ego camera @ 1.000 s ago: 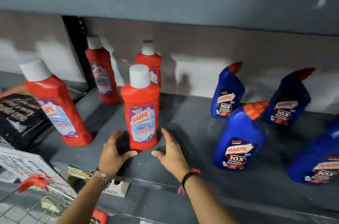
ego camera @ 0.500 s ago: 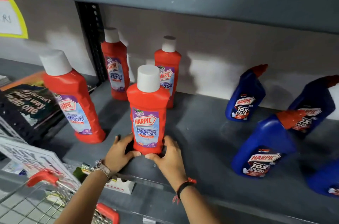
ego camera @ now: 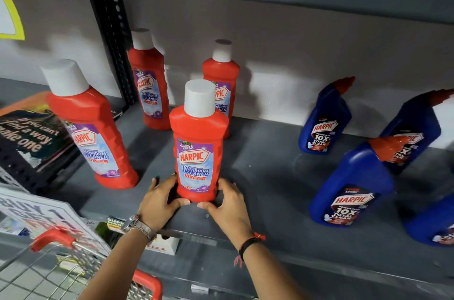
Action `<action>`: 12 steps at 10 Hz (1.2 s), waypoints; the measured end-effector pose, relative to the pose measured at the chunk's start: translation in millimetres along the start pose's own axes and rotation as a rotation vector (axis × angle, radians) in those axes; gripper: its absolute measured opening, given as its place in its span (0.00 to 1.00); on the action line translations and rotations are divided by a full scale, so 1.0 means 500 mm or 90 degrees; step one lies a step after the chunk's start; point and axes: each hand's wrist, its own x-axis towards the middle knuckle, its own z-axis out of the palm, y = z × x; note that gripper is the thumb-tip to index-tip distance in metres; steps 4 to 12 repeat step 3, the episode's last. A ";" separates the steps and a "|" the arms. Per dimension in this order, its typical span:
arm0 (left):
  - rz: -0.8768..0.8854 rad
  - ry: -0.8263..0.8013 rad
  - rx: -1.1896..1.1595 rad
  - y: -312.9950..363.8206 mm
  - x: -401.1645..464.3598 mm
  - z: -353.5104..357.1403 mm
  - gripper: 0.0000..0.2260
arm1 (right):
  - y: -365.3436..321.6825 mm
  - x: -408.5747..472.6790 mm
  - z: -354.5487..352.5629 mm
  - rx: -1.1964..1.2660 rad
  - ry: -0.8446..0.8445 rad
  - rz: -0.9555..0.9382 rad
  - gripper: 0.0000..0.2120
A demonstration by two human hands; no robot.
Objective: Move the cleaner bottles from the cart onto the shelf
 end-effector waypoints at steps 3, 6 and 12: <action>-0.005 0.050 -0.003 -0.002 -0.016 0.008 0.31 | -0.010 -0.018 -0.015 0.063 0.004 0.025 0.27; -0.005 0.050 -0.003 -0.002 -0.016 0.008 0.31 | -0.010 -0.018 -0.015 0.063 0.004 0.025 0.27; -0.005 0.050 -0.003 -0.002 -0.016 0.008 0.31 | -0.010 -0.018 -0.015 0.063 0.004 0.025 0.27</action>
